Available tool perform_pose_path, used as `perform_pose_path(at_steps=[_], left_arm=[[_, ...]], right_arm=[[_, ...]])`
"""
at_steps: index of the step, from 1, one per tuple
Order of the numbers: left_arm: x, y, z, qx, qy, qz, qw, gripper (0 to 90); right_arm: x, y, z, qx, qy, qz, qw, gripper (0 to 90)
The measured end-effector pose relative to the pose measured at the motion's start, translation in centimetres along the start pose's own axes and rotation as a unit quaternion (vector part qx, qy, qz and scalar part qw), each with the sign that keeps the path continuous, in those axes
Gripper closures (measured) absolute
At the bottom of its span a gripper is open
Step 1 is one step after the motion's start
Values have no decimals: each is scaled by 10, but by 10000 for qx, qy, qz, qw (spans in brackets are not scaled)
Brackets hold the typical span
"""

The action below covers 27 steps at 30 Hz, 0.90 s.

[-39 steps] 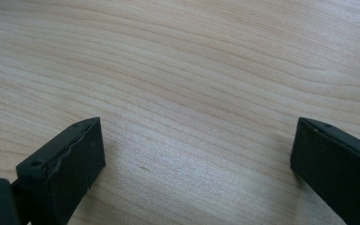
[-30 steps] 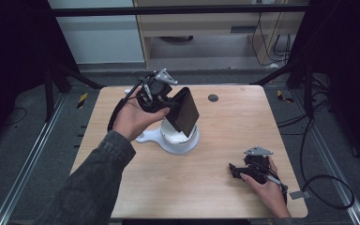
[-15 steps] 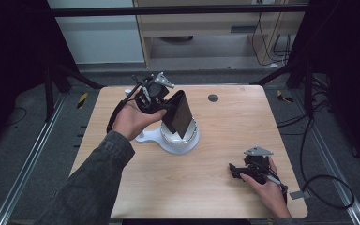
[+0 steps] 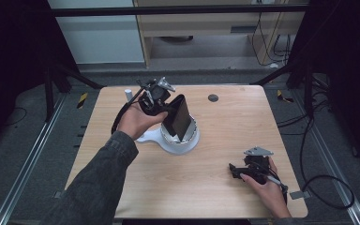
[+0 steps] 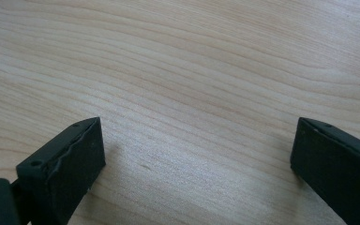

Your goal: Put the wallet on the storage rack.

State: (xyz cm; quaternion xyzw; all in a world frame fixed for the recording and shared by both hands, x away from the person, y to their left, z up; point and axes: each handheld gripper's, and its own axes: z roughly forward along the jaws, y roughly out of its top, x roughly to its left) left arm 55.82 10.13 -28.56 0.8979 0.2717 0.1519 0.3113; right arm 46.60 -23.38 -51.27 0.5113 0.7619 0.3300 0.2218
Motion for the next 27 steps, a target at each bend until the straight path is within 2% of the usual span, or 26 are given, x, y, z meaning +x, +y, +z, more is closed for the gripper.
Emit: perform_pose_path(at_steps=[15, 27], left_arm=[[-1, 0, 27, 247, -133, -53, 9996, 806], [6, 2, 33, 256, -196, -149, 9994, 802]], right_arm=[[0, 0, 0, 4, 3, -10, 10000, 35], [0, 0, 0, 8, 14, -15, 10000, 35]])
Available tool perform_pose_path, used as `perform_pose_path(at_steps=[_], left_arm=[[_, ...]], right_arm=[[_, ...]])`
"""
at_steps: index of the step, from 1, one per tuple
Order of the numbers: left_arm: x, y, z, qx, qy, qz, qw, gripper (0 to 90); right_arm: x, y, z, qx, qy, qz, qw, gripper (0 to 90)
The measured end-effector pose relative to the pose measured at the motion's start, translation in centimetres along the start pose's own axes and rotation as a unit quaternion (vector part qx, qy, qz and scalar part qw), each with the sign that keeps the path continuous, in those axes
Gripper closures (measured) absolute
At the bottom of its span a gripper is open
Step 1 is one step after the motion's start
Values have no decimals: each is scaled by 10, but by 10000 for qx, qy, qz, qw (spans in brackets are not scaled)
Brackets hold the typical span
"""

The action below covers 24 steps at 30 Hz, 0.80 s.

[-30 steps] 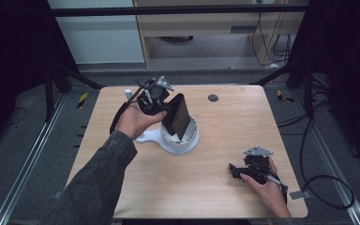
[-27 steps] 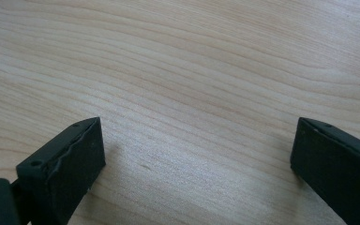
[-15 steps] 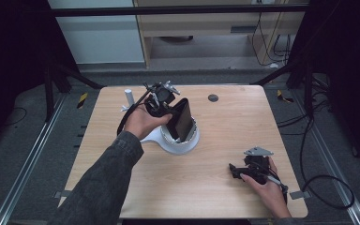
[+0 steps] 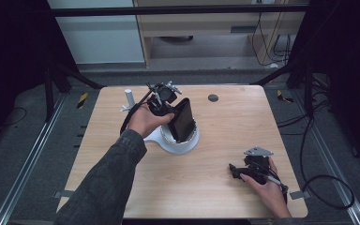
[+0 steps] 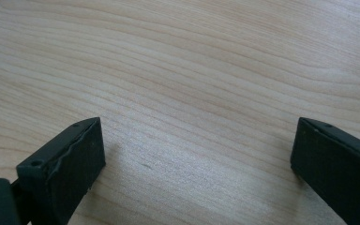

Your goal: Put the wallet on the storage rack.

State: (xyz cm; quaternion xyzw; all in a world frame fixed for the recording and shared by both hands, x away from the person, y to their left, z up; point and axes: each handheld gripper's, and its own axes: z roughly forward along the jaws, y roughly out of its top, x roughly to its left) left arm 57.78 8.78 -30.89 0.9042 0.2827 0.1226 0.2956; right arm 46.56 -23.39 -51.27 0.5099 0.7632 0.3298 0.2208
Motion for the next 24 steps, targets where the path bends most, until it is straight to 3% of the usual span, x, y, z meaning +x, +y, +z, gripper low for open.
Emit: perform_pose_path(at_steps=[11, 24], left_arm=[[3, -1, 1, -32, 43, -48, 10000, 788], [5, -6, -9, -292, 508, -79, 9982, 685]], right_arm=[[0, 0, 0, -4, -3, -15, 10000, 35], [0, 0, 0, -7, -5, -22, 10000, 35]])
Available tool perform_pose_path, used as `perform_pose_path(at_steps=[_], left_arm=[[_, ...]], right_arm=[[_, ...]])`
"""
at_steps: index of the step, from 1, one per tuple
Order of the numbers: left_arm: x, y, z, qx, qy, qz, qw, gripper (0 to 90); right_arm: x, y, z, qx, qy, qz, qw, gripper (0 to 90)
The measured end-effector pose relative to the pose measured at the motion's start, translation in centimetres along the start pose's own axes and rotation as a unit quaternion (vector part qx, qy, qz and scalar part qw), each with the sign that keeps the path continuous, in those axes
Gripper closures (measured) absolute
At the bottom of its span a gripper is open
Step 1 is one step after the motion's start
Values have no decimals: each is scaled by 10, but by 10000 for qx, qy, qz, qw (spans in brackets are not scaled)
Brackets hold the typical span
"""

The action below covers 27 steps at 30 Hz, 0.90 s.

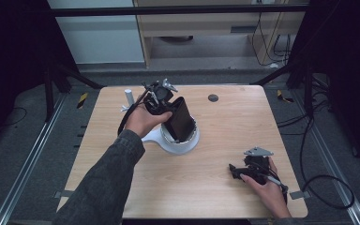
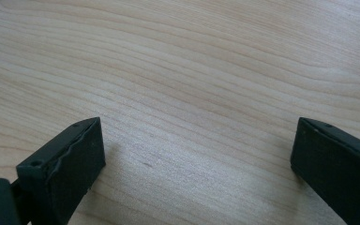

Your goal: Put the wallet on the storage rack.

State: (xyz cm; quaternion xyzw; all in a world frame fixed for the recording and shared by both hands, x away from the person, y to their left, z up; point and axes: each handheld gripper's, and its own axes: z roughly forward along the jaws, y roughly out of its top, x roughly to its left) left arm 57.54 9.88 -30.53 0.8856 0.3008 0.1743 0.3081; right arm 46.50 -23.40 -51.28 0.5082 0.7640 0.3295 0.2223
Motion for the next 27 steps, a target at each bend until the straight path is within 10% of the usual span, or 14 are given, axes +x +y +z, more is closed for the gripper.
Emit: perform_pose_path(at_steps=[27], left_arm=[[7, -9, -40, -707, 423, -23, 9966, 712]], right_arm=[[1, 0, 0, 0, 2, 13, 10000, 35]])
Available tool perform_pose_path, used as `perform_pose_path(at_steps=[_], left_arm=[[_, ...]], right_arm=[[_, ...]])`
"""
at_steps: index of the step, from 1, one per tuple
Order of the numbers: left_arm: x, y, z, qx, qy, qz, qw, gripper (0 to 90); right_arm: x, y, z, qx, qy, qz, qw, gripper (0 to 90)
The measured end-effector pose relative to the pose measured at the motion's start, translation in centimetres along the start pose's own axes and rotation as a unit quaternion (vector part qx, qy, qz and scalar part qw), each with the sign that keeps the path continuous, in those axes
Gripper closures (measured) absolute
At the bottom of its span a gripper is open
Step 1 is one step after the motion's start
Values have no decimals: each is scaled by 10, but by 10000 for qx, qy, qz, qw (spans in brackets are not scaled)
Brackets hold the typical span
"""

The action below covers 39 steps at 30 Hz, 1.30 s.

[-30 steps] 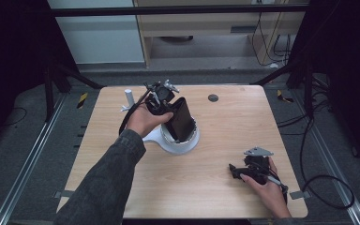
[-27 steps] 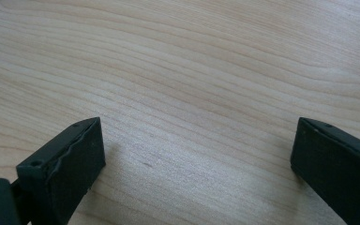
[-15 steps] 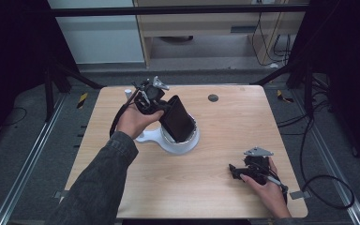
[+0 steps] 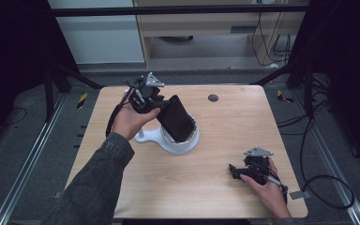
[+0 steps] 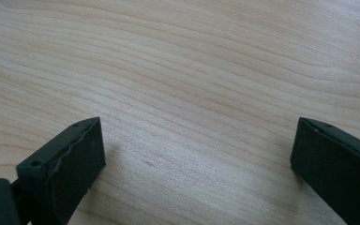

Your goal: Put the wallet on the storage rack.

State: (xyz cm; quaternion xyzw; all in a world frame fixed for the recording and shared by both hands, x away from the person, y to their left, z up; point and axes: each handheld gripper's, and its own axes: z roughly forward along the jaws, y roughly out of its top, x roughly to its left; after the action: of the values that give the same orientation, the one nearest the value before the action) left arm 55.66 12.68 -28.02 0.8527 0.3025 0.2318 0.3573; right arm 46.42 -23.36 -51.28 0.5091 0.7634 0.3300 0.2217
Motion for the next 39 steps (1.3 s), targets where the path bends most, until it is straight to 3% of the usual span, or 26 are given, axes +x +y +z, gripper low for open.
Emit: perform_pose_path(at_steps=[7, 14, 17, 21, 23, 26, 37, 39], left_arm=[[-4, -2, -12, -206, 31, 116, 9997, 658], [-14, -8, -22, -414, 77, 247, 9988, 380], [-21, -13, -24, -493, -108, 219, 9985, 284], [-28, -17, -27, -552, -87, 233, 9982, 181], [-31, -21, -30, -657, -114, 116, 9977, 157], [-37, -29, -30, -625, -49, 191, 9979, 126], [-55, -70, -25, -569, -271, 80, 9980, 93], [-60, -76, -25, -566, -282, 139, 9979, 89]], right_arm=[[0, 0, 0, 0, 0, 0, 10000, 35], [0, 0, 0, 8, 3, 9, 10000, 35], [0, 0, 0, 2, 2, 2, 10000, 35], [0, 0, 0, 4, 3, 5, 10000, 35], [0, 0, 0, 4, 4, 4, 10000, 35], [1, 0, -1, 9, 29, 32, 10000, 35], [2, -1, -1, 5, -2, -4, 10000, 33], [2, -1, -1, 16, 25, 26, 10000, 30]])
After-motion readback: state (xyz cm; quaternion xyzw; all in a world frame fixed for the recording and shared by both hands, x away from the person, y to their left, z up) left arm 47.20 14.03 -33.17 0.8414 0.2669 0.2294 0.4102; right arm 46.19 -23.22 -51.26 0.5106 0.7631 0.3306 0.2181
